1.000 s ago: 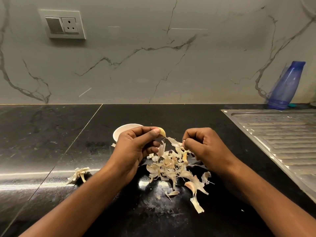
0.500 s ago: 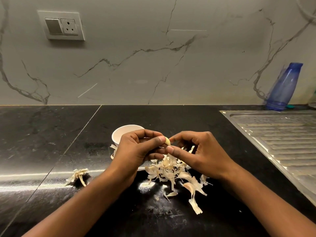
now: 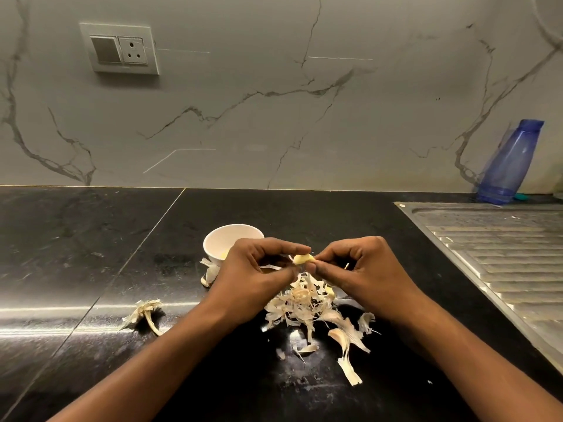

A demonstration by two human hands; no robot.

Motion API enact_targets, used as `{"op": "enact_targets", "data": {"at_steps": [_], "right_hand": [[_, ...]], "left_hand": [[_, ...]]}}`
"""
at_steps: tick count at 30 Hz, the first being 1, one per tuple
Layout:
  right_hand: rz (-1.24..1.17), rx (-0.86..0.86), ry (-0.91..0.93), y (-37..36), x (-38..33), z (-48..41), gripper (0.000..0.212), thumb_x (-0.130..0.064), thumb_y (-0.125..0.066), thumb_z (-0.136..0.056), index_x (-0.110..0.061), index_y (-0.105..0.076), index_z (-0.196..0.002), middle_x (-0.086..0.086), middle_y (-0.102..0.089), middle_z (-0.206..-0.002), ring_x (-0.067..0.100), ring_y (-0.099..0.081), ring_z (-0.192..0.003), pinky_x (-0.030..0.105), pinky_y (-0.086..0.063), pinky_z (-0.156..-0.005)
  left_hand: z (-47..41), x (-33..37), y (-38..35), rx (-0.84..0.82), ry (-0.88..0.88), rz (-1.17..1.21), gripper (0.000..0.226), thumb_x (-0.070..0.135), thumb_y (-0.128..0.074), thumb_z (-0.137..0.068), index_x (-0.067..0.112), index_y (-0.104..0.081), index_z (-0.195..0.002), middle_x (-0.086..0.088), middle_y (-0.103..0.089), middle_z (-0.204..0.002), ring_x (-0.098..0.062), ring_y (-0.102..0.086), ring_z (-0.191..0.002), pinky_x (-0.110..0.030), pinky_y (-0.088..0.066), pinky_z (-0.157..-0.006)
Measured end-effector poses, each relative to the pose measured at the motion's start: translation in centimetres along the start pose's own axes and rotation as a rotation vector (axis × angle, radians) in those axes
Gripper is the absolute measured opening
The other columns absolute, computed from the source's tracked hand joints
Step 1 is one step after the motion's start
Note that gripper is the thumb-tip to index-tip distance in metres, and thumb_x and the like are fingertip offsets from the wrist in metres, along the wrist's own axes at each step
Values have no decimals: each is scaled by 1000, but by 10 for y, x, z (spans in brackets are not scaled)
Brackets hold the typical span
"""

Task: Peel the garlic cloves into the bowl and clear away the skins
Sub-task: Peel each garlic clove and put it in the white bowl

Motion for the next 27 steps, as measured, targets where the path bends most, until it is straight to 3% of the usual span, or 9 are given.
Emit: {"op": "enact_targets", "data": {"at_steps": [5,9,14,17,20,23,25,27], "right_hand": [[-27,-44,28,-1,0,1,15,-34,-78,-94,-21,-85,-97,-15,-78,-81,11,-75,-76,17,-55,-64],[-39,-44,28,0,1,1,11,-28,-78,-96,-22,-85,-101,-12,-80,-85,15,-77,-80,29,-63,-69],[-27,47,-30,7,1,0,5,-26,-81,-92,-23,-85,-95,-13,-79,-81,9,-76,-77,26,-63,-72],[-12,100,-49,8,2,0,8,-25,-85,-89,-24,-85,-97,-14,-79,-83,7,-76,-78,27,-64,-73],[-43,85,-53,6,2,2,15,-25,-84,-89,-25,-84,-104,-15,-80,-91,6,-77,-85,28,-65,-79],[-78,32,-53,2,0,2,16,-29,-81,-94,-23,-84,-107,-15,-81,-97,3,-77,-91,25,-63,-81],[-55,19,-42,0,-1,1,13,-31,-77,-97,-22,-85,-103,-16,-81,-94,2,-77,-88,20,-60,-77],[-38,14,-40,1,-1,1,14,-31,-75,-99,-22,-85,-100,-16,-80,-90,2,-76,-83,17,-57,-72]], "left_hand": [[0,-2,0,9,-31,-56,22,12,-81,-91,18,-82,-112,5,-82,-96,-15,-79,-89,-38,-66,-83],[-3,-5,1,42,13,49,19,11,-78,-93,10,-81,-111,-8,-82,-91,-29,-79,-85,-44,-66,-83],[-7,-3,8,77,37,108,17,12,-77,-92,8,-80,-108,-10,-80,-85,-22,-77,-75,-25,-61,-69],[-8,-1,16,136,-44,-72,12,17,-81,-92,14,-82,-104,0,-77,-77,-14,-70,-61,-24,-57,-55],[-10,0,30,243,-124,-326,13,24,-82,-91,24,-83,-103,12,-77,-78,-16,-70,-59,-31,-61,-57],[-14,1,47,352,-143,-510,17,25,-82,-90,28,-83,-106,23,-69,-73,-4,-62,-56,-15,-47,-55],[-17,-2,58,391,-111,-615,19,27,-81,-90,30,-83,-108,23,-66,-72,3,-54,-53,-18,-40,-56],[-19,-7,66,388,-73,-690,21,31,-79,-90,31,-83,-110,13,-77,-87,4,-59,-62,-24,-50,-63]]}}
Point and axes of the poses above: each hand's wrist, its own z-axis away from the middle knuckle, its own y-axis out of the back of the hand, x = y × z, the point moved 2 cm from there along -z, towards the middle knuckle
